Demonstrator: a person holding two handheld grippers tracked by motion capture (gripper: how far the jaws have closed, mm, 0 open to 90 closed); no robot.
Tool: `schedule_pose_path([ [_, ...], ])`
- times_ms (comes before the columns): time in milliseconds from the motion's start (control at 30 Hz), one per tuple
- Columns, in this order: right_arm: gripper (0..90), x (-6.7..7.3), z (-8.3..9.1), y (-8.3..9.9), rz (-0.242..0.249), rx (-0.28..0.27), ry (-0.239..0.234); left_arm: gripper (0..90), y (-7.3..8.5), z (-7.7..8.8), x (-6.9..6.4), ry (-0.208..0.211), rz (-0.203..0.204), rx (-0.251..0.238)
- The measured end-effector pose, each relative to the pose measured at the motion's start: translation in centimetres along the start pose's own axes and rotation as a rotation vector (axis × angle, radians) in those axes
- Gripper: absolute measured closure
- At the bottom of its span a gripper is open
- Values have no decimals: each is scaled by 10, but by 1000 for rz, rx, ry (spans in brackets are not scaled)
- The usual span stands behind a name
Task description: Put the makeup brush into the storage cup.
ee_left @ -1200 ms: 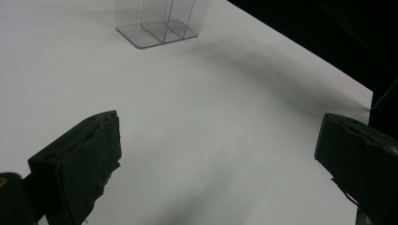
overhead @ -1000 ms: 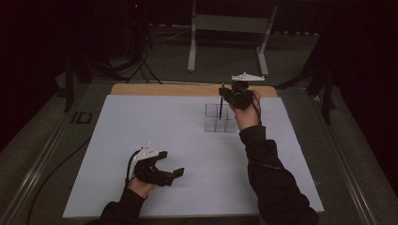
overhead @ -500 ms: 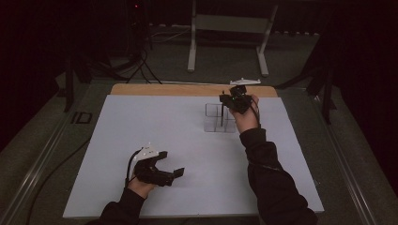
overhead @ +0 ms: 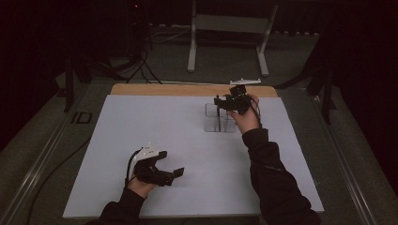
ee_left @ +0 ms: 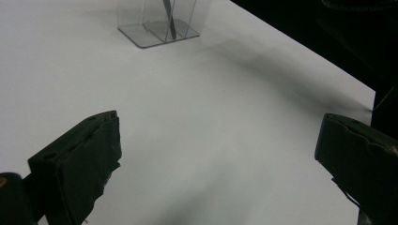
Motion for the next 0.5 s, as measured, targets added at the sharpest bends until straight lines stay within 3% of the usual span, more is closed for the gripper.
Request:
schedule_pose_path([
  [67, 238, 1, 3, 0, -3, 15, -8, 17, 0, 0, -1, 1, -3, 1],
  [100, 238, 1, 3, 0, -3, 15, -8, 17, 0, 0, -1, 1, -3, 1],
  [133, 155, 1, 4, 1, -6, 20, -19, 17, 0, -1, -1, -9, -12, 5],
  [200, 120, 2, 7, 3, 3, 33, -26, 17, 0, 0, 0, -11, -12, 6],
  [267, 97, 4, 11, 5, 13, 38, -53, 17, 0, 1, 2, -16, -12, 10],
  [433, 97, 4, 16, 8, 24, 43, -67, 17, -2, 3, 4, -16, -4, 16],
  [500, 97, 7, 24, 12, 30, 38, -93, 17, -2, 4, 5, 11, -8, 21],
])
Point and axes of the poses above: each handheld gripper's, and its own axes: z roughly backward along the jaws, y roughly out of its underside, x roughly to its left, the point moved 5 cm from there along -z, roughly forward along the jaws, and after that the axes turned 3 degrees about -z, right-handed, at the moved point
